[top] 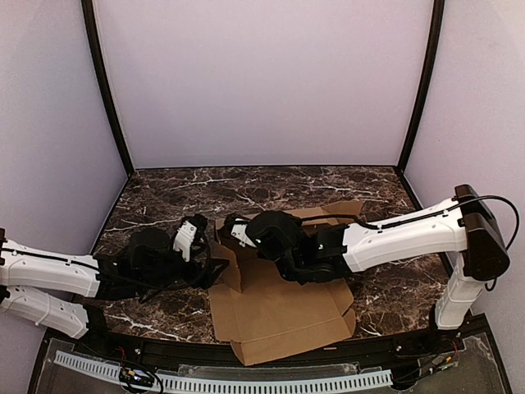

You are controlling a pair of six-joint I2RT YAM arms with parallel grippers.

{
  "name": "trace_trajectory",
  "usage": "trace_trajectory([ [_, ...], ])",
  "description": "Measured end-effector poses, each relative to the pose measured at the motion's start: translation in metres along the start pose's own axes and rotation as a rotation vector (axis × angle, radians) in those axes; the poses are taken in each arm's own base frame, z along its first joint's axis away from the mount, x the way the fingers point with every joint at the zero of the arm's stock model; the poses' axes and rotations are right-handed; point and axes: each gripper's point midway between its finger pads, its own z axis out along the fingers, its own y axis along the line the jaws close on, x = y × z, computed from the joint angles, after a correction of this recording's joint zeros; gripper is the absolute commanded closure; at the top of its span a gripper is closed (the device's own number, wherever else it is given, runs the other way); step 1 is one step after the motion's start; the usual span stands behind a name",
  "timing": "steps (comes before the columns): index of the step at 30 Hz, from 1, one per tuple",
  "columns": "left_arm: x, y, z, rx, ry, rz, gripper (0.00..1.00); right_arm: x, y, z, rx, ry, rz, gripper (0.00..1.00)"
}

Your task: Fold the paper box

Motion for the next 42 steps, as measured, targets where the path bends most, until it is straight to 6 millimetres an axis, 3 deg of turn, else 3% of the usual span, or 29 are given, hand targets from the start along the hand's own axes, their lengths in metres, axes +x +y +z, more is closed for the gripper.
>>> trace_trajectory([
  [8,0.009,0.008,0.0,-0.028,-0.026,-0.031,0.17,-0.002,0.0,0.0,-0.02,0.016,0.024,1.0],
  [23,0.006,0.006,0.002,-0.012,-0.071,-0.061,0.18,-0.001,0.001,0.001,-0.029,0.032,0.059,1.0],
  [42,0.021,0.009,0.003,-0.018,-0.036,-0.078,0.19,0.003,0.01,-0.004,0.137,-0.057,-0.019,1.0],
])
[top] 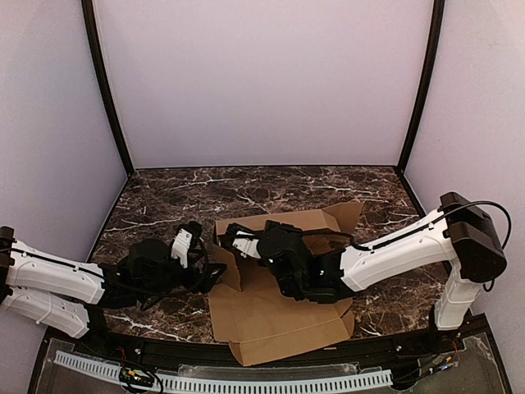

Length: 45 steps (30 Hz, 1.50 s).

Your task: Fold the paper box

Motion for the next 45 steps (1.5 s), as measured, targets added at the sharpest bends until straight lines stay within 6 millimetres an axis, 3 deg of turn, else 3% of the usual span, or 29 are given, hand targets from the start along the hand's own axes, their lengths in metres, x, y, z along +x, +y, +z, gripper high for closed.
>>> trace_trajectory([
  [15,0.011,0.004,0.0,-0.016,0.045,-0.013,0.16,-0.005,0.005,-0.001,0.071,-0.041,-0.042,1.0],
  [22,0.028,0.002,0.013,-0.018,0.101,0.009,0.13,-0.004,0.006,-0.002,0.064,-0.035,-0.026,1.0],
  [28,0.025,0.0,0.017,-0.01,0.081,0.032,0.12,-0.004,0.006,-0.001,0.054,-0.026,-0.008,1.0],
  [45,0.014,-0.002,0.031,-0.071,-0.031,0.074,0.26,-0.003,0.004,-0.005,0.013,-0.014,0.037,1.0],
])
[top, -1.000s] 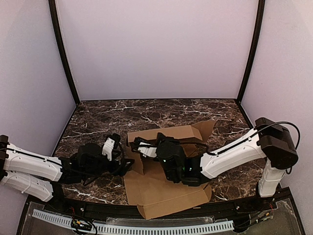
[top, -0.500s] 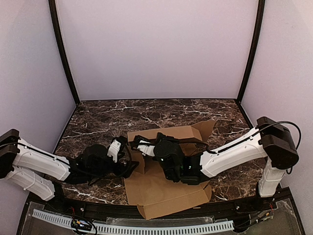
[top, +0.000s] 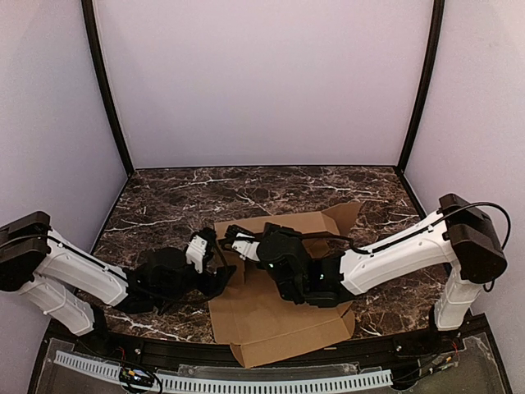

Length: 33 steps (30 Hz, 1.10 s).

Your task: Fold the paper box

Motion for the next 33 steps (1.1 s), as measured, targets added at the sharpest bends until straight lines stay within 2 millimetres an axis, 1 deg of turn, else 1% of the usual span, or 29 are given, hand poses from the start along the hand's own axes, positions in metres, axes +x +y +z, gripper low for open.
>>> trace_trajectory([
  [3,-0.002,0.002,0.0,-0.017,-0.014,0.003,0.32,0.001,0.001,-0.001,-0.007,0.002,0.006,1.0],
  [4,-0.003,0.002,0.001,-0.022,-0.019,0.001,0.36,0.001,0.001,-0.002,-0.009,0.004,0.008,1.0],
  [7,-0.005,0.003,0.001,-0.036,-0.034,-0.008,0.44,0.0,0.001,-0.003,-0.017,0.011,0.014,1.0],
  [8,-0.006,0.004,0.002,-0.039,-0.036,-0.011,0.49,0.0,0.001,-0.003,-0.019,0.014,0.016,1.0],
  [9,-0.007,0.004,0.002,-0.043,-0.042,-0.013,0.52,0.0,0.001,-0.003,-0.022,0.017,0.018,1.0],
  [11,-0.008,0.004,0.004,-0.051,-0.048,-0.018,0.63,0.0,0.001,-0.004,-0.028,0.023,0.024,1.0],
  [12,-0.009,0.005,0.005,-0.06,-0.051,-0.021,0.66,0.0,0.001,-0.004,-0.029,0.026,0.026,1.0],
  [13,-0.01,0.008,0.006,-0.079,-0.056,-0.021,0.73,0.0,0.001,-0.004,-0.03,0.03,0.029,1.0],
  [14,-0.011,0.009,0.007,-0.091,-0.057,-0.019,0.76,0.0,0.001,-0.004,-0.03,0.034,0.033,1.0],
  [15,-0.012,0.011,0.008,-0.103,-0.061,-0.02,0.81,0.001,0.0,-0.004,-0.031,0.038,0.035,1.0],
  [19,-0.015,0.015,0.012,-0.144,-0.062,-0.004,0.87,0.003,-0.001,-0.004,-0.028,0.06,0.044,1.0],
  [21,-0.017,0.016,0.013,-0.159,-0.061,-0.002,0.95,0.004,-0.002,-0.004,-0.029,0.069,0.05,1.0],
  [24,-0.019,0.018,0.013,-0.172,-0.065,-0.002,0.96,0.004,-0.002,-0.004,-0.029,0.08,0.061,1.0],
  [26,-0.019,0.019,0.014,-0.179,-0.061,0.0,0.92,0.004,-0.001,-0.004,-0.026,0.088,0.069,1.0],
  [28,-0.019,0.02,0.015,-0.187,-0.056,-0.001,0.82,0.004,-0.001,-0.003,-0.02,0.096,0.076,1.0],
  [31,-0.018,0.02,0.015,-0.189,-0.045,-0.003,0.74,0.003,0.0,-0.001,-0.015,0.104,0.082,1.0],
  [32,-0.019,0.019,0.016,-0.186,-0.045,-0.007,0.69,0.003,0.0,-0.001,-0.013,0.107,0.083,1.0],
  [33,-0.019,0.018,0.016,-0.182,-0.046,-0.016,0.67,0.002,0.0,0.0,-0.01,0.11,0.086,1.0],
])
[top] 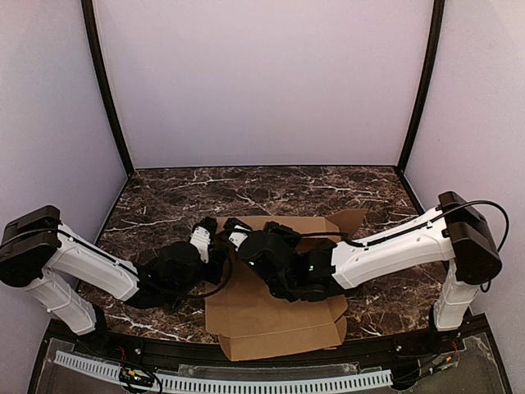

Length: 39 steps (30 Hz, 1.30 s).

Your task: Fold the paper box

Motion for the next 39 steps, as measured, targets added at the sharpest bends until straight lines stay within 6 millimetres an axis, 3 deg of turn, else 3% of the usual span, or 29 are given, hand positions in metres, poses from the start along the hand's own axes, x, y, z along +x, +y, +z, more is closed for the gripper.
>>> trace_trajectory([
  [5,-0.014,-0.003,0.001,0.008,-0.032,-0.028,0.59,-0.004,0.002,0.003,0.003,0.005,0.012,1.0],
  [12,-0.019,0.0,0.002,-0.007,-0.052,-0.043,0.59,-0.008,0.005,0.005,0.006,0.009,0.035,1.0],
  [18,-0.02,0.007,0.004,-0.045,-0.067,-0.045,0.86,-0.008,0.007,0.006,0.007,0.013,0.055,1.0],
  [26,-0.022,0.014,0.007,-0.096,-0.076,-0.028,0.99,-0.011,0.01,0.008,0.004,0.022,0.074,0.99],
  [28,-0.023,0.016,0.008,-0.103,-0.076,-0.026,0.99,-0.014,0.009,0.009,0.003,0.024,0.083,0.9],
  [32,-0.024,0.02,0.009,-0.119,-0.071,-0.018,0.99,-0.016,0.02,0.01,-0.043,0.017,0.093,0.6],
  [39,-0.023,0.021,0.01,-0.124,-0.065,-0.005,0.99,-0.02,0.034,0.006,-0.148,-0.003,0.087,0.29],
])
